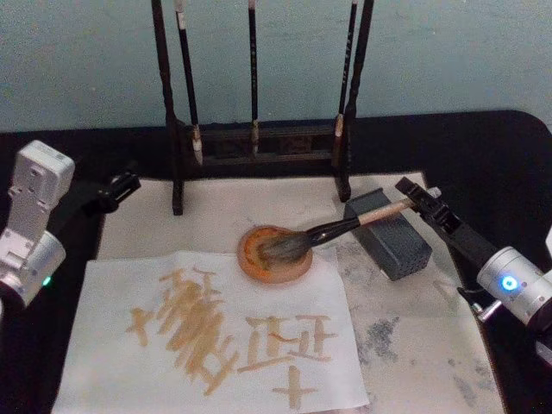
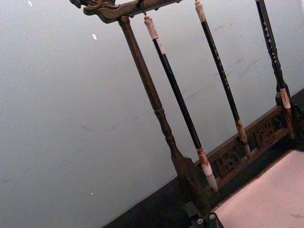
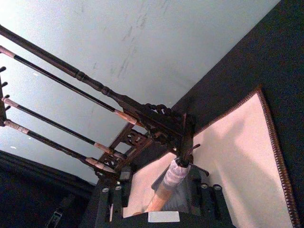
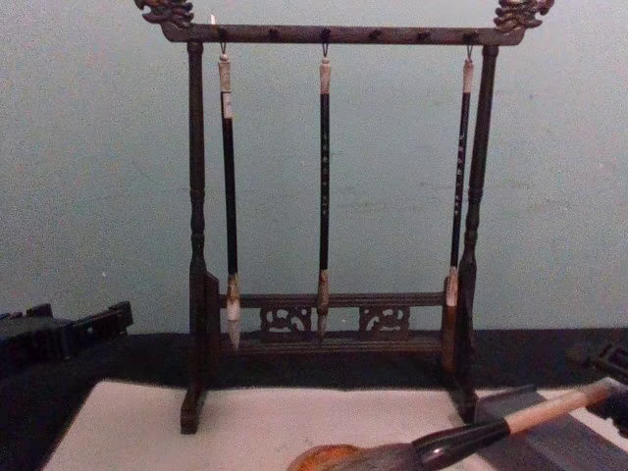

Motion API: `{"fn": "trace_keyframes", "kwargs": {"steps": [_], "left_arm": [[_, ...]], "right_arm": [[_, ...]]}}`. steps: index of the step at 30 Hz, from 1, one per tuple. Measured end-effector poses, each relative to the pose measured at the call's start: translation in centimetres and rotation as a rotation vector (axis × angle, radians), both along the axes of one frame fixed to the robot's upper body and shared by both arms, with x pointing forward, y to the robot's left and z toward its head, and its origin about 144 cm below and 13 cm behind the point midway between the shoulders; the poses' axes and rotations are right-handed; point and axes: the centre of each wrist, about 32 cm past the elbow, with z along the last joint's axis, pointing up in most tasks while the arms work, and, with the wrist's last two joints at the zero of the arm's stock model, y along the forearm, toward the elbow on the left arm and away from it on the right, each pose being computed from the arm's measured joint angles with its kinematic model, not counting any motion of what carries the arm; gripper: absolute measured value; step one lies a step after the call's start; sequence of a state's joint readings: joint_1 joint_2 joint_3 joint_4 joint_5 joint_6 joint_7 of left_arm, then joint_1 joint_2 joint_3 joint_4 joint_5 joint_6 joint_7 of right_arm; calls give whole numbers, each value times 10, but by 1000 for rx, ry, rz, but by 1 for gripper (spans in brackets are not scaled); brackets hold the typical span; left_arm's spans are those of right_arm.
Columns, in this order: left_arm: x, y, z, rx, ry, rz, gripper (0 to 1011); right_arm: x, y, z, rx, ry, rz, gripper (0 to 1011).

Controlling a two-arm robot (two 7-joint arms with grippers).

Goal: Pick up the brush from the inkstone, write on the paper, then place the brush back to its original position.

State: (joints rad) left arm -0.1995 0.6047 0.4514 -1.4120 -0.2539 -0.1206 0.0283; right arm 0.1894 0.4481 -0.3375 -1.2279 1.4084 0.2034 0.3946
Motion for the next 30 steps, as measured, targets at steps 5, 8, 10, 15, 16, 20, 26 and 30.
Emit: {"fn": "trace_keyframes", "kwargs": {"steps": [5,8,10,15,16,20,26,30], "left_arm": [[0,0,0,0,0,0,1002],[0,0,0,0,0,0,1002],[0,0,0,0,0,0,1002],[0,0,0,0,0,0,1002],[0,0,0,0,0,0,1002],[0,0,0,0,0,0,1002],[0,0,0,0,0,0,1002],[0,0,0,0,0,0,1002]], "right_arm": [[0,0,0,0,0,0,644],[0,0,0,0,0,0,542],[0,0,0,0,0,0,481],[0,0,0,0,0,0,292],[0,0,0,0,0,0,272],[0,0,0,0,0,0,202],[0,0,0,0,0,0,200],[0,0,0,0,0,0,195]]}}
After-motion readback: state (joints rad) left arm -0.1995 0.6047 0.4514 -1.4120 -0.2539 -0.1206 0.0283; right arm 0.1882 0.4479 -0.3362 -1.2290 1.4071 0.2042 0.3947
